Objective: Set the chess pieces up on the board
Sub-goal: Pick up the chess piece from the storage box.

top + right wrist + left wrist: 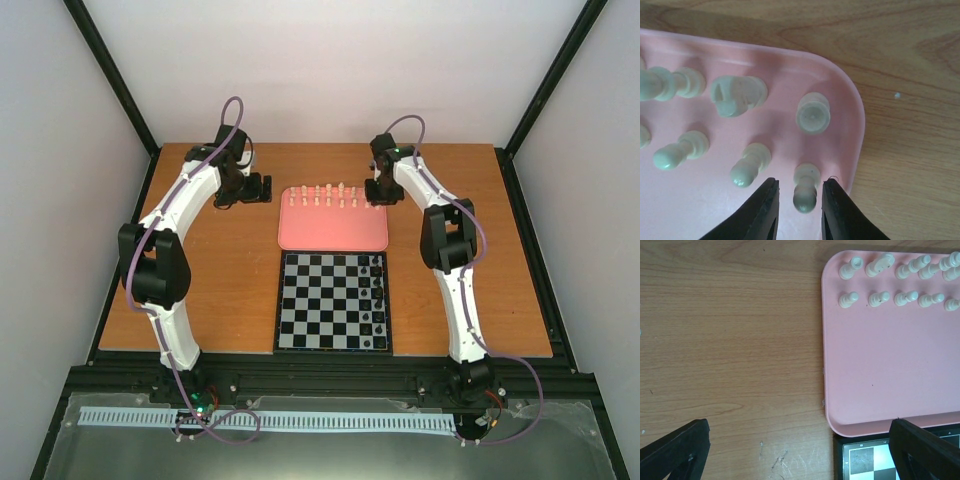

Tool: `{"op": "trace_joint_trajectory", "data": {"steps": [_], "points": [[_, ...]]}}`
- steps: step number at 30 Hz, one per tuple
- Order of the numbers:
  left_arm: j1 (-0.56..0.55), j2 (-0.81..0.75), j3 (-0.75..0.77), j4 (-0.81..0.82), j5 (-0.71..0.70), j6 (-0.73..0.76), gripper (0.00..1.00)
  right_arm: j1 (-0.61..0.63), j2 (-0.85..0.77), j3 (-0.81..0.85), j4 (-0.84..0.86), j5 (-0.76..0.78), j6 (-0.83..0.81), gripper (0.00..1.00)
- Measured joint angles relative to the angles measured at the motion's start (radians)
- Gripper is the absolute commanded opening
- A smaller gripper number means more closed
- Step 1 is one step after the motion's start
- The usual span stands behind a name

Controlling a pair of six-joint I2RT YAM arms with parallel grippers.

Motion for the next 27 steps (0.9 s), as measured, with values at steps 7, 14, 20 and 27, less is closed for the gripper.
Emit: {"op": "trace_joint_trajectory", "data": {"steps": [7,14,20,27], "points": [[0.001,0.001,0.0,0.0,0.0,0.0,1.0,0.0,0.029,0.009,-0.006,-0.003,0.0,0.18],[0.005,0.002,-0.001,0.0,0.0,0.0,1.0,0.0,0.029,0.015,-0.009,-0.002,0.001,0.09],[0.005,0.002,-0.005,0.0,0.0,-0.001,1.0,-0.001,0.029,0.015,-0.01,0.001,0.0,0.03],[0.005,0.002,-0.006,0.0,0.0,-0.001,1.0,0.0,-0.019,-0.024,-0.016,0.002,0.002,0.03]]}}
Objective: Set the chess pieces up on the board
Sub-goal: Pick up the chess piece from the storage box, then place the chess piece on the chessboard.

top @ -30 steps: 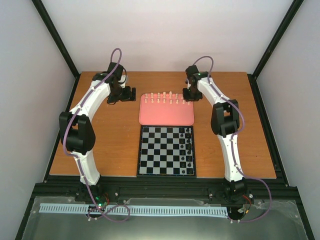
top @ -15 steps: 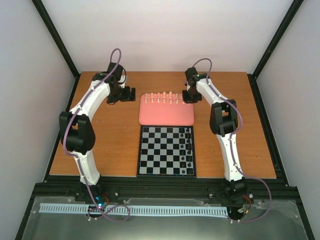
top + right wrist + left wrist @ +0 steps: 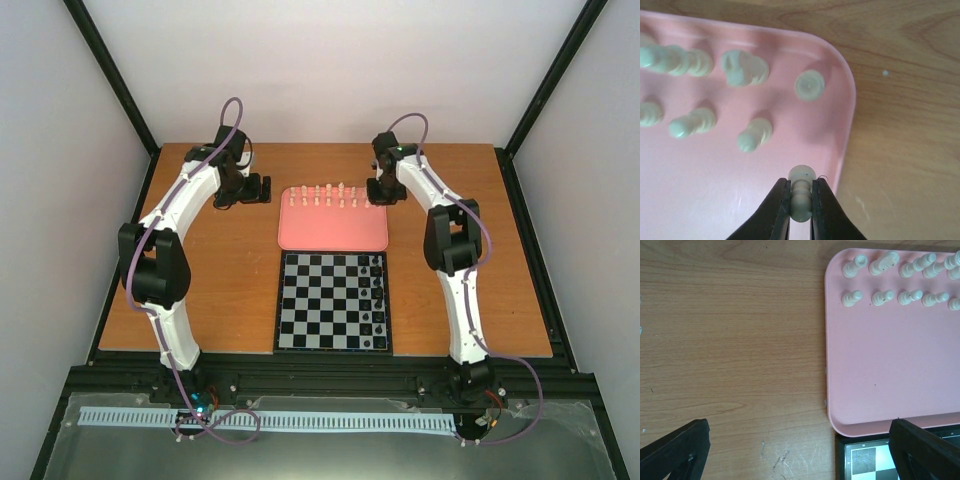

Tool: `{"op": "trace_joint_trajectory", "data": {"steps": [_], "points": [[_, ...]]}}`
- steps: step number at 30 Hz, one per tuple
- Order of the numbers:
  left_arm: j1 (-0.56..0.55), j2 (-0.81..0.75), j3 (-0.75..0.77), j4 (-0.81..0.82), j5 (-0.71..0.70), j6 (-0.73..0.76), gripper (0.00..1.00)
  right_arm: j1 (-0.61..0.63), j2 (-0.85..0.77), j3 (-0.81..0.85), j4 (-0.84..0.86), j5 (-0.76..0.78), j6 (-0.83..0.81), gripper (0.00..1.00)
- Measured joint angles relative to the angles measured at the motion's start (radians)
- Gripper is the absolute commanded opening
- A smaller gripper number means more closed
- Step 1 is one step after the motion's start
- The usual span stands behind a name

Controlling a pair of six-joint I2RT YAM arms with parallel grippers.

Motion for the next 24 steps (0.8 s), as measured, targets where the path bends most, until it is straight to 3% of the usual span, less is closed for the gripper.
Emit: {"op": "trace_joint_trajectory", "data": {"steps": [6,11,18,24], "points": [[0.0,0.0,-0.006,0.002,-0.001,-0.003,1.0,0.029,-0.175,-0.101,-0.007,0.016,0.003,0.03],[0.008,-0.001,-0.035,0.009,0.002,-0.024,1.0,0.15,-0.302,-0.159,-0.008,0.026,0.01,0.03],[0.055,-0.039,-0.14,0.023,0.015,-0.053,1.0,0.409,-0.312,-0.189,0.011,-0.021,0.026,0.03],[0.083,-0.107,-0.2,0.032,0.02,-0.068,1.0,0.447,-0.299,-0.222,0.029,-0.072,0.043,0.03]]}}
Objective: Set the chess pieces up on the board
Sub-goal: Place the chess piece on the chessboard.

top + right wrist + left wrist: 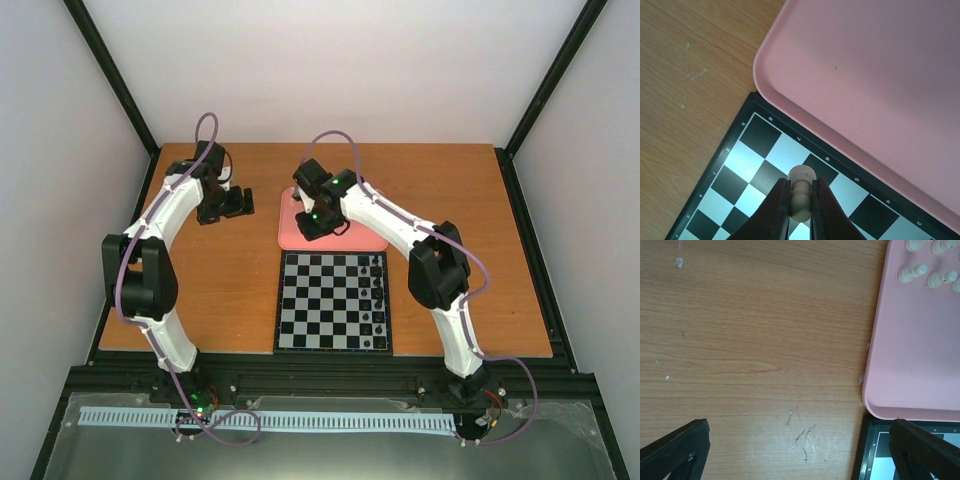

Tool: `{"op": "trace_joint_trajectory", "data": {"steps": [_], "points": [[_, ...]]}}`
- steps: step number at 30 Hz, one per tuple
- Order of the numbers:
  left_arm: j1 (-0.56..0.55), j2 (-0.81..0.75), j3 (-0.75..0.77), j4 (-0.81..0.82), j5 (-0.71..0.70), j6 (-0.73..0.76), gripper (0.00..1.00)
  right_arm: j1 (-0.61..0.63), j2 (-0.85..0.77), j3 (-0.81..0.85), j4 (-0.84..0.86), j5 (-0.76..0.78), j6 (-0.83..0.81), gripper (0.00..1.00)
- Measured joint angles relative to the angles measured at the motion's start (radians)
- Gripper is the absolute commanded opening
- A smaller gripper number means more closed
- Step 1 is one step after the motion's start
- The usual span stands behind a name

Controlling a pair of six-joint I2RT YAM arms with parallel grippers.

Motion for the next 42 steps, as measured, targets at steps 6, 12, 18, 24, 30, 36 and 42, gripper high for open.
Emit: {"op": "trace_joint_trajectory", "data": {"steps": [6,12,18,24,30,36,42], "points": [[0.002,-0.024,-0.036,0.01,0.003,-0.003,1.0,0.002,0.05,-0.034,0.009,-0.046,-0.001,0.03],[0.002,-0.027,-0.037,0.02,0.003,-0.003,1.0,0.042,0.101,-0.017,-0.016,-0.056,-0.026,0.03],[0.002,-0.027,-0.04,0.026,0.003,-0.003,1.0,0.067,0.118,-0.002,-0.044,-0.055,-0.037,0.03],[0.002,-0.027,-0.045,0.028,0.011,-0.003,1.0,0.067,0.134,0.037,-0.071,-0.048,-0.037,0.03],[0.002,-0.027,-0.045,0.032,0.018,-0.004,1.0,0.067,0.176,0.088,-0.096,-0.043,-0.038,0.03],[0.006,-0.027,-0.045,0.04,0.021,-0.004,1.0,0.066,0.207,0.121,-0.121,-0.031,-0.038,0.03],[0.008,-0.027,-0.045,0.045,0.022,-0.003,1.0,0.065,0.217,0.147,-0.137,-0.025,-0.038,0.03]]}}
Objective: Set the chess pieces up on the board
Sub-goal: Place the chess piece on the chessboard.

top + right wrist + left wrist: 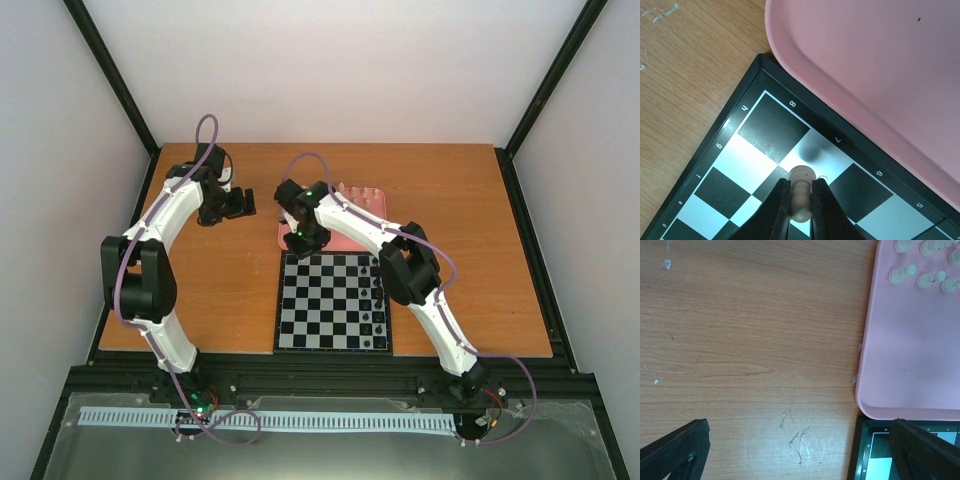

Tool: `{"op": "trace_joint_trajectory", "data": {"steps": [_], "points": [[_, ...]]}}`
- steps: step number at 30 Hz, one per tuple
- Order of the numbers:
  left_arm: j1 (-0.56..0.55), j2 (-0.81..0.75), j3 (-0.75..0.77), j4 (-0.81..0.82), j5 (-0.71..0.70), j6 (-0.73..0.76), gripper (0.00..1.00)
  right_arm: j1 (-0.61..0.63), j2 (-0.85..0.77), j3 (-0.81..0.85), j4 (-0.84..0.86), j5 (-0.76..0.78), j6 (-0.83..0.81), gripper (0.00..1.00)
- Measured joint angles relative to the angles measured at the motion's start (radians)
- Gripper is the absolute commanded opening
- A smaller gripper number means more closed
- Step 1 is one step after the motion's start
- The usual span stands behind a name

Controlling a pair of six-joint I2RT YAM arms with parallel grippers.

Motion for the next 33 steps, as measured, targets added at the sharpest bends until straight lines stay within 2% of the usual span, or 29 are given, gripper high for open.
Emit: {"op": "trace_joint_trajectory", "data": {"steps": [17,27,33], "points": [[0.0,0.0,0.0,0.003,0.006,0.0,1.0,-0.011,0.038,0.028,-0.021,0.003,0.0,0.06],[0.003,0.0,-0.001,0.004,0.008,0.0,1.0,-0.015,0.043,0.029,-0.028,0.004,0.003,0.34],[0.003,0.0,-0.003,0.004,0.01,0.0,1.0,-0.015,0.043,0.029,-0.031,0.009,0.002,0.62]]}}
